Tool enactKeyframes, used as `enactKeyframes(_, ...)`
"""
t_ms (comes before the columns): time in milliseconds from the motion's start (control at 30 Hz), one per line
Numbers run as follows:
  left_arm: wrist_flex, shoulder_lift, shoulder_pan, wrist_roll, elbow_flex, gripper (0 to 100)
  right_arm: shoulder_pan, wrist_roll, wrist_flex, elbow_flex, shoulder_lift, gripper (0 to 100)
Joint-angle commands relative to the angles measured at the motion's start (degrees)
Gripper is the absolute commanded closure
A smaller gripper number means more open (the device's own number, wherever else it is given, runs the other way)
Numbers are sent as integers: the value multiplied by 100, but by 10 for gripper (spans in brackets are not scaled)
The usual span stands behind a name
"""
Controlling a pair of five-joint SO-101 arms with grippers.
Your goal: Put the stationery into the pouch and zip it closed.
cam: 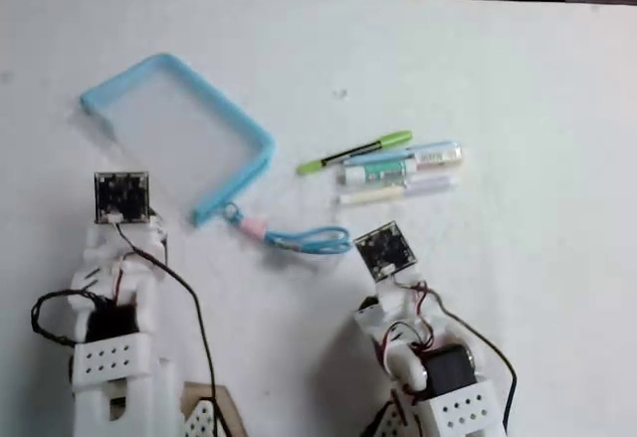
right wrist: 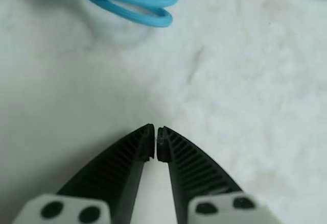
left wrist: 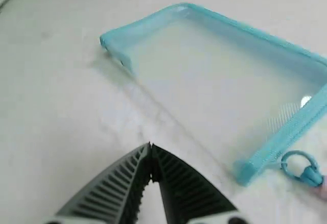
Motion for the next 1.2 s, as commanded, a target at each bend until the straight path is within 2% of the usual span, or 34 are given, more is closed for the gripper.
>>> enactKeyframes(0, 1002, -92, 4, -44, -396, 976, 13, -44, 22, 62, -57, 971)
enactKeyframes(167, 3367, -84, 13, -9, -1451, 976, 48, 0, -48, 18, -57, 971)
enactKeyframes(233, 4185, -57, 13, -9, -2110, 976, 101, 132, -523, 0, -57, 969)
enactKeyframes(333, 4976, -48, 13, -9, -2971, 976, 338, 1433, -1341, -316, -66, 925)
enactKeyframes(433, 5398, -48, 13, -9, -3534, 976, 330, 1556, -1833, -1002, -57, 923)
enactKeyframes(567, 5503, -40, 13, -9, -3754, 976, -57, 1609, -1543, -2057, 277, 933)
enactKeyframes(633, 5503, -40, 13, -9, -3771, 976, -409, 1916, -1244, -2620, 954, 933)
enactKeyframes(767, 5503, -40, -4, -26, -3771, 976, -1138, 2259, -1059, -3877, 3143, 926)
enactKeyframes(967, 4862, -40, -611, -9, -3226, 976, -2044, 2488, -1068, -5952, 7020, 763)
enactKeyframes(1167, 4774, -84, -892, -53, -2541, 976, -2352, 2549, -989, -7991, 9956, 804)
